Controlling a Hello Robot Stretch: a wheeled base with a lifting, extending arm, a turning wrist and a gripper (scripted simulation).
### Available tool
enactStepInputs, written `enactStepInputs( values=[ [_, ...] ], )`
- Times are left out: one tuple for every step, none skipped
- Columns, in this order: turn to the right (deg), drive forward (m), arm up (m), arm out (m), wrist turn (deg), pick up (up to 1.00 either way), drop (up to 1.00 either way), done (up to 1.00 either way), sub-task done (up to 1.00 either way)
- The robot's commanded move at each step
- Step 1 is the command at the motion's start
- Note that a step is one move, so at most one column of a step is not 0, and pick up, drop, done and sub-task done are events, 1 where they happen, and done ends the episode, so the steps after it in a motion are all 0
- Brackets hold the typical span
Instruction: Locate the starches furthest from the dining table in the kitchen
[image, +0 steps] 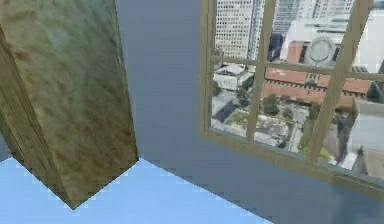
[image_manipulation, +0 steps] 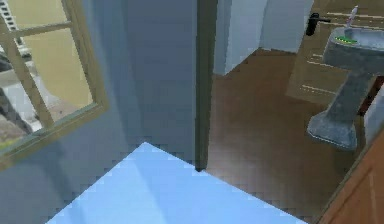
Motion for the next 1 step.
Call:
enactStepInputs(
  values=[
    [0.0, 0.2, 0.0, 0.0, 0.0, 0.0, 0.0, 0.0, 0.0]
  ],
)
